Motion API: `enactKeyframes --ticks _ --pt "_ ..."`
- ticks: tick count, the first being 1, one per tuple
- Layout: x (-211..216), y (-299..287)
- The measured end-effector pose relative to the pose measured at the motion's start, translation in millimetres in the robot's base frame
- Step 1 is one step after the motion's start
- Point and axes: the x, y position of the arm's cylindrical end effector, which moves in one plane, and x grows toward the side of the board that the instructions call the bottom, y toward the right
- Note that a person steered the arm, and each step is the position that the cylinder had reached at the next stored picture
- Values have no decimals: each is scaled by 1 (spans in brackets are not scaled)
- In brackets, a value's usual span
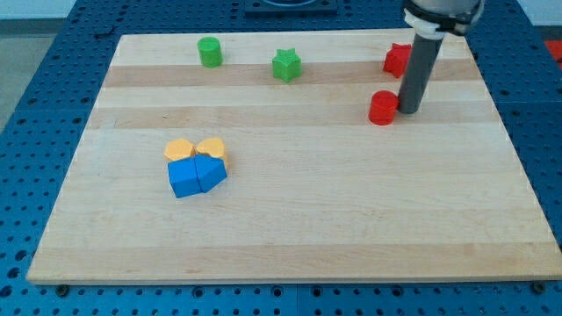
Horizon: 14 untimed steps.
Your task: Move red circle bottom of green star
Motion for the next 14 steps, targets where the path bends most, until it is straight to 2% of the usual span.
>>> enactKeyframes --ticks 2,3,4,5,8,10,11,12,13,14 --pt "-17 -42" --pt "-34 12" --pt "-32 52" --pt "-2 47" --pt "10 -94" --pt "53 -81" --pt "62 -117" --pt "41 -166" --pt "13 -182" --pt "23 -162"
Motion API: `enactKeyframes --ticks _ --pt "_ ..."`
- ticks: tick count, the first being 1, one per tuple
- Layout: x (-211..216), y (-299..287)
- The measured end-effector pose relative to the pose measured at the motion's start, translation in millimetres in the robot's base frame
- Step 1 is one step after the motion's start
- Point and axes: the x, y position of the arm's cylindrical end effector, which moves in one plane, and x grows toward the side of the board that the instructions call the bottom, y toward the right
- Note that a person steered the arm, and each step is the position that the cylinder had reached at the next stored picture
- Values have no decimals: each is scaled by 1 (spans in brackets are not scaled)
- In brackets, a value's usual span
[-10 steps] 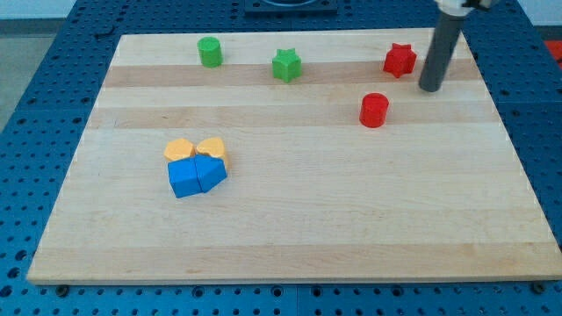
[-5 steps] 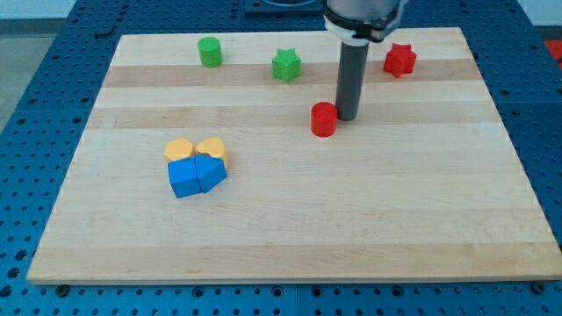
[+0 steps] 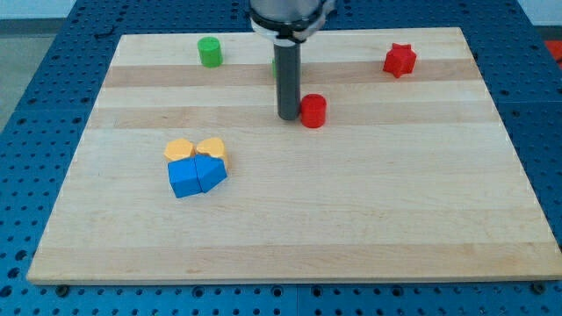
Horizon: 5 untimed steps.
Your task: Move red circle bottom of green star
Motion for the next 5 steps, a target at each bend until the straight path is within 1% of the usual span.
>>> enactKeyframes --ticks 2,3,4,5 --pt "39 67" --pt "42 104" --pt "28 103" --pt "-3 74"
